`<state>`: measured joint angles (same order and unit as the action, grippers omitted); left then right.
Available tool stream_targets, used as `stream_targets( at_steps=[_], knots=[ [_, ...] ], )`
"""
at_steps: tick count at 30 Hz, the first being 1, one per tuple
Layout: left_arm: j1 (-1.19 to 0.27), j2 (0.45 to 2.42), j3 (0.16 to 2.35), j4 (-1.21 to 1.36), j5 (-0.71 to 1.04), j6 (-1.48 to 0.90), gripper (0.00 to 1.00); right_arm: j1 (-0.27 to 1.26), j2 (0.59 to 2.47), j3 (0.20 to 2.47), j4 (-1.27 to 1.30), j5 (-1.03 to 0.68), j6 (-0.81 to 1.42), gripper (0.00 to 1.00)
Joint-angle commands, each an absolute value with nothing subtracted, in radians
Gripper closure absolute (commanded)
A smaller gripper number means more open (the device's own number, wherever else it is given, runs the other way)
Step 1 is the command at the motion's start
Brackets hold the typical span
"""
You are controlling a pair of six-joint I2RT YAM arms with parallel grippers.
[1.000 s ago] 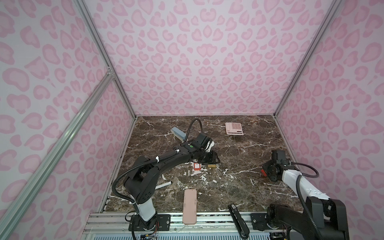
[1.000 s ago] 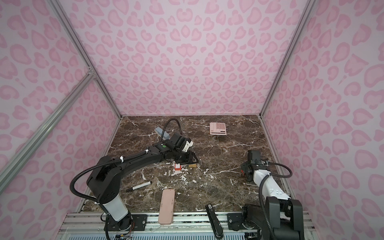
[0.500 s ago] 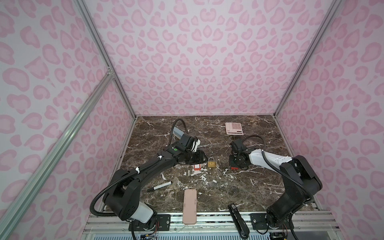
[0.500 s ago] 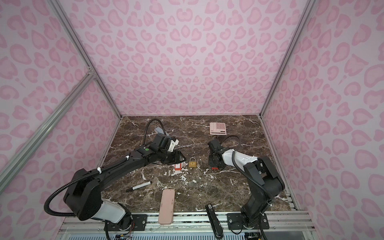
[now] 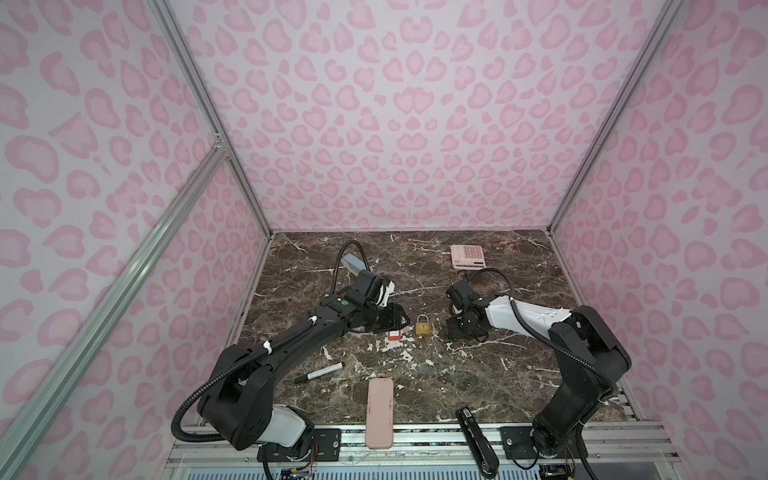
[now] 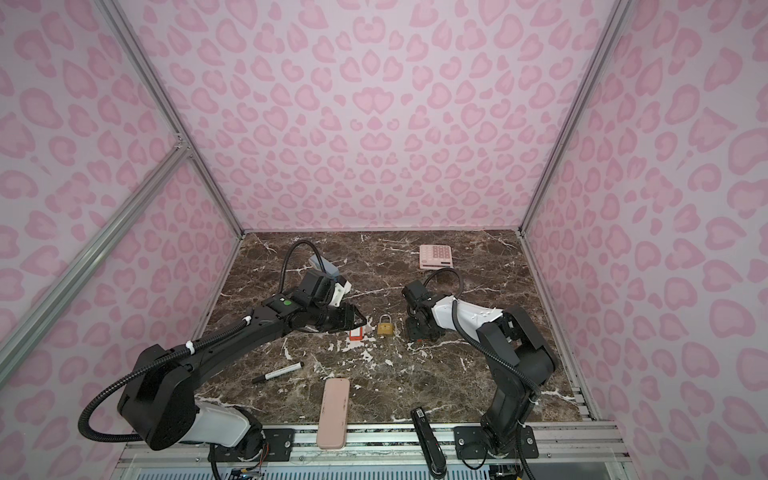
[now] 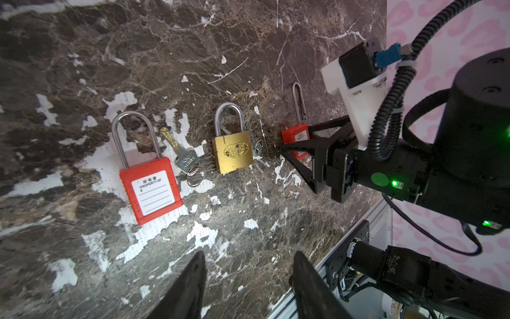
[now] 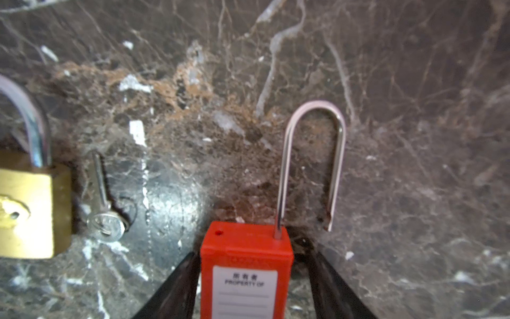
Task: Lock with the key
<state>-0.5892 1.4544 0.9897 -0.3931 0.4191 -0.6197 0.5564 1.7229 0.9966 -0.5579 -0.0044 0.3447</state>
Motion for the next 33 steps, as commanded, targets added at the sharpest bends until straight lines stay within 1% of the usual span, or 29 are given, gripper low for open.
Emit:
stream_targets(
  at_steps=[1, 3, 7, 12, 14, 17, 22, 27, 30, 33],
  knots=[
    [-0.587, 1.45, 0.987, -0.374, 0.425, -0.613, 0.47, 0.557, 1.724, 0.994, -0.623, 0.012, 0.302, 0.37],
    [-0.588, 1.454, 0.988, -0.369, 0.428, -0.617, 0.47, 0.558, 1.725, 0.989, -0.624, 0.002, 0.293, 0.39],
    [-0.588, 1.458, 0.986, -0.356, 0.434, -0.632, 0.47, 0.56, 1.725, 0.977, -0.615, 0.004, 0.295, 0.47],
    [-0.589, 1.464, 0.985, -0.342, 0.444, -0.646, 0.47, 0.569, 1.71, 0.962, -0.589, 0.02, 0.29, 0.63],
    [-0.589, 1.466, 0.984, -0.328, 0.454, -0.655, 0.47, 0.571, 1.694, 0.962, -0.582, 0.022, 0.281, 0.67],
    [-0.591, 1.466, 0.976, -0.299, 0.474, -0.675, 0.47, 0.571, 1.643, 0.957, -0.556, -0.014, 0.256, 0.68],
    [-0.593, 1.473, 0.961, -0.234, 0.517, -0.711, 0.47, 0.571, 1.524, 0.949, -0.505, -0.149, 0.234, 0.7],
    [-0.602, 1.486, 0.951, -0.141, 0.557, -0.768, 0.47, 0.58, 1.448, 0.96, -0.494, -0.261, 0.226, 0.7],
    [-0.616, 1.506, 0.947, -0.07, 0.59, -0.806, 0.47, 0.608, 1.411, 0.959, -0.479, -0.287, 0.227, 0.7],
    [-0.631, 1.528, 0.965, -0.061, 0.591, -0.81, 0.47, 0.648, 1.388, 0.961, -0.472, -0.292, 0.219, 0.69]
  ],
)
